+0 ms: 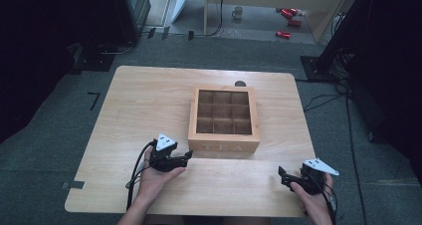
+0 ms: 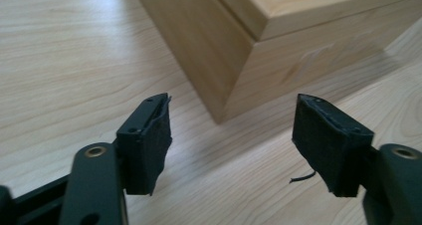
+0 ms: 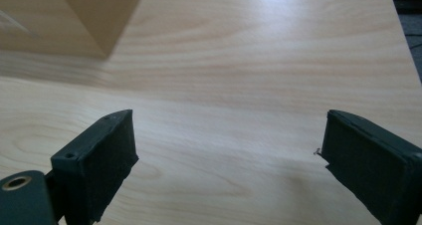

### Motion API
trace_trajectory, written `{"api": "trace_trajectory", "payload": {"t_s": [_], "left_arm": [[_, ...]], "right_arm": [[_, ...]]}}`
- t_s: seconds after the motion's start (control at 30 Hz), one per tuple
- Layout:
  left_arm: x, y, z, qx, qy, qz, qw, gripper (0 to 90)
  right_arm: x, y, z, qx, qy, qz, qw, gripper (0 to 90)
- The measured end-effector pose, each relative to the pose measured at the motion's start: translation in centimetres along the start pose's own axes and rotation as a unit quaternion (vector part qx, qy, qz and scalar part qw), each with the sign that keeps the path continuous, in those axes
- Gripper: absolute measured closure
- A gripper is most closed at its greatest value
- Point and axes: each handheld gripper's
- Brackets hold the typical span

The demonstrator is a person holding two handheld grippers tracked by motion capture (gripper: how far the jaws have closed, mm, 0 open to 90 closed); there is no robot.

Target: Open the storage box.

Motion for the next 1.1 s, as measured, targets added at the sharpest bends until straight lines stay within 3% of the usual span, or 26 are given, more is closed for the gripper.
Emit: {"api": "trace_trajectory", "payload": {"t_s": [0.13, 0.17, 0.5, 0.63, 0.77, 0.97, 1.1], "left_arm": [[-0.2, 0.4, 0.4, -0.003, 0.002, -0.009, 1.0, 38.5], [-0.3, 0.5, 0.5, -0.003, 0.002, -0.012, 0.9999, 41.9], [-0.6, 1.0, 1.8, -0.001, 0.005, -0.019, 0.9998, 56.1], [-0.7, 0.8, 1.9, 0.003, 0.005, -0.018, 0.9998, 59.9], [-0.6, 0.7, 2.2, 0.007, 0.007, -0.016, 0.9998, 62.5], [-0.7, 0.8, 2.2, -0.005, 0.011, -0.011, 0.9999, 62.9], [-0.7, 0.7, 2.2, -0.002, 0.011, -0.014, 0.9998, 62.9]], "right_arm": [[0.1, -0.9, 0.8, 0.001, 0.008, 0.015, 0.9999, 7.8], [0.1, -1.6, 1.3, 0.006, 0.013, 0.019, 0.9997, 12.5], [-0.5, -5.1, 3.5, 0.019, 0.033, 0.045, 0.9983, 23.4], [-0.7, -5.6, 4.2, 0.016, 0.039, 0.049, 0.9979, 27.3], [-1.2, -6.3, 4.9, 0.025, 0.041, 0.052, 0.9975, 37.4], [-1.7, -7.0, 5.3, 0.032, 0.042, 0.054, 0.9971, 39.4], [-2.0, -7.3, 5.4, 0.032, 0.043, 0.057, 0.9969, 39.3]]}}
Point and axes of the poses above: each handheld gripper's, and its own axes: x roughly backward along the jaws, z roughly out of its top, y roughly to its right, and after that the axes turned 3 degrees about y, right-handed
